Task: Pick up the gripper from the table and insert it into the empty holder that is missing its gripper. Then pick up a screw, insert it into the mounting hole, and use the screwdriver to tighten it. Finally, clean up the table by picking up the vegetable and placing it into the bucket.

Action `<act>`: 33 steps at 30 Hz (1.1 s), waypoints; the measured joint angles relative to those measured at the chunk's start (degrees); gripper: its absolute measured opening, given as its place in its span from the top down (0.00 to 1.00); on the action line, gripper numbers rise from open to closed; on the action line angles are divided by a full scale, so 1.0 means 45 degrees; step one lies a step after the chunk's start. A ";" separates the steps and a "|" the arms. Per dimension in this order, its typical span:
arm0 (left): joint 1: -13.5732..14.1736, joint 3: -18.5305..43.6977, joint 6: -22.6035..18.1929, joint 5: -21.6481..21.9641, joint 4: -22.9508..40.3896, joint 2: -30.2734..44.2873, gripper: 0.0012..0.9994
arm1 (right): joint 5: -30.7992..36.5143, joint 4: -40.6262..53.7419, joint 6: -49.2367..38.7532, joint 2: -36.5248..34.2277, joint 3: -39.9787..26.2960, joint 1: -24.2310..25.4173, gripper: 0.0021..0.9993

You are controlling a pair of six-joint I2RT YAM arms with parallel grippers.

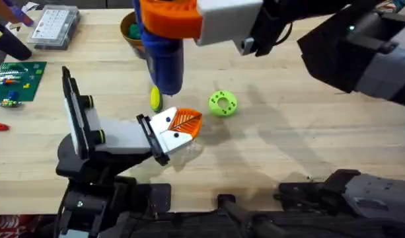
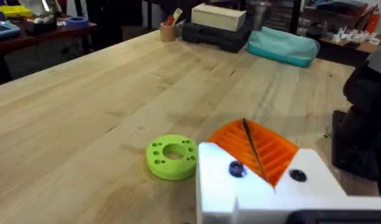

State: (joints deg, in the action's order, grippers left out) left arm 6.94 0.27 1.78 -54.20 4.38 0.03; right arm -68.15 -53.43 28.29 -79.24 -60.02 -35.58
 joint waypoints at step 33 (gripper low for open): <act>0.0000 0.0000 -0.0004 0.0001 0.0000 0.0000 0.98 | 0.0493 -0.0154 -0.0209 -0.0328 0.0776 -0.0669 0.96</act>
State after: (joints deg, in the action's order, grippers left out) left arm 6.94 0.27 1.76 -54.19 4.38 0.03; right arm -65.94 -54.12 27.35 -80.72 -56.53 -38.59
